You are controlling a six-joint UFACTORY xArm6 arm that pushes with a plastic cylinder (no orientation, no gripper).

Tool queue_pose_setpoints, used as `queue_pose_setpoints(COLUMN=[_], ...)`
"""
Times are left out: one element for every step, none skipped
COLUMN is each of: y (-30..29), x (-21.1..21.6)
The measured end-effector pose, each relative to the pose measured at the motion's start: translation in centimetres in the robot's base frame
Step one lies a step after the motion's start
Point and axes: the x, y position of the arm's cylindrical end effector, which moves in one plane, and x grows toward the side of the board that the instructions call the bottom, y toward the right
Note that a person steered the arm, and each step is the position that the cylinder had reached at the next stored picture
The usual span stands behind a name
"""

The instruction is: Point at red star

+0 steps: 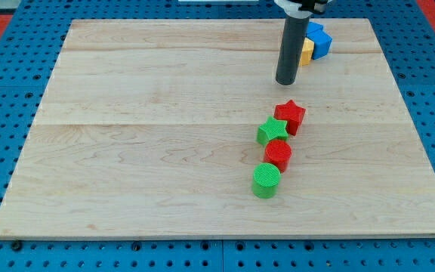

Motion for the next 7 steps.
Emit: queue_pose_setpoints(y=[1.2,1.9,1.9,1.8,1.8,1.8,1.8], x=[2.4,3.6,3.1,3.1,3.8,3.9,4.0])
